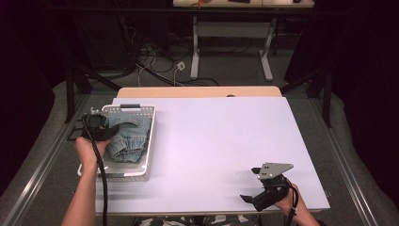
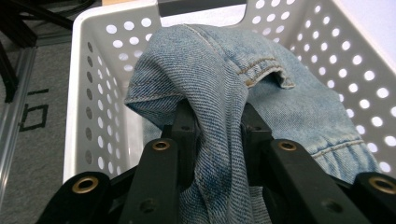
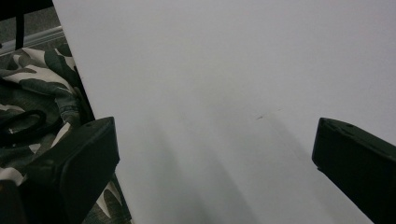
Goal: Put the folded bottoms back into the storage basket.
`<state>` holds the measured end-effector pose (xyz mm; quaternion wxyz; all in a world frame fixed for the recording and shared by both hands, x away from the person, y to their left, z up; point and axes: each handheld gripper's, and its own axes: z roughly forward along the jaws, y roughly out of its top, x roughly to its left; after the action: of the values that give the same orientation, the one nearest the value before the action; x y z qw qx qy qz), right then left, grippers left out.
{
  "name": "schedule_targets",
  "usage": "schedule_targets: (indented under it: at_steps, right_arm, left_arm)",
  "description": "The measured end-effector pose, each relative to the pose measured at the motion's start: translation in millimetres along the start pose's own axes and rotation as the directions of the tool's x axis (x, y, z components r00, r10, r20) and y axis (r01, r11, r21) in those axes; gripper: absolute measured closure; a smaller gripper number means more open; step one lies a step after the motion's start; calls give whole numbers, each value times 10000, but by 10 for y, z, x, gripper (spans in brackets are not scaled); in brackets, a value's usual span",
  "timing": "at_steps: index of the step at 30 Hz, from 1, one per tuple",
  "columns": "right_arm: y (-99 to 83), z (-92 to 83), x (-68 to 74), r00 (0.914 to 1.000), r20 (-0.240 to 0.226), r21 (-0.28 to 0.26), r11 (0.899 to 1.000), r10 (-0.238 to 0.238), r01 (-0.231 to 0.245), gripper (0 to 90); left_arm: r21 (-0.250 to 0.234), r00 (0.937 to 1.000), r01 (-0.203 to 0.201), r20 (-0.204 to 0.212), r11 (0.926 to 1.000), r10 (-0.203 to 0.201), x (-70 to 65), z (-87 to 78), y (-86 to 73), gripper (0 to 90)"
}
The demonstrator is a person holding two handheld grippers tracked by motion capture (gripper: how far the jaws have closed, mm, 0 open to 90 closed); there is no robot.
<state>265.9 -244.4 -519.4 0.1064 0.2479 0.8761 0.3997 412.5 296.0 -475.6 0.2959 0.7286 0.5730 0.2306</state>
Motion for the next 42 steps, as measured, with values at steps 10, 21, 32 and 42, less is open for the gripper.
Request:
schedule_targets:
  at_steps: [10, 21, 32, 42]
  right_arm:
    - [0, -1, -1, 10000, 15, 4, 10000, -6, 6, 4]
    - [2, -6, 2, 10000, 37, -34, 10000, 10, -10, 5]
    - [2, -15, 3, 10000, 64, -20, 10000, 26, -26, 5]
    - [4, -11, -2, 10000, 52, -67, 10000, 49, -49, 5]
  left_arm:
    - [-20, 9998, 32, -174, 10000, -32, 2, 2, 6, 647]
    - [-150, 9996, 52, 285, 9999, -48, -61, -152, 108, 264]
    - [-835, 9993, -350, 135, 9959, 362, -221, -336, 176, 99]
    - [-1009, 9929, -749, 849, 9921, 836, -470, -397, 209, 45]
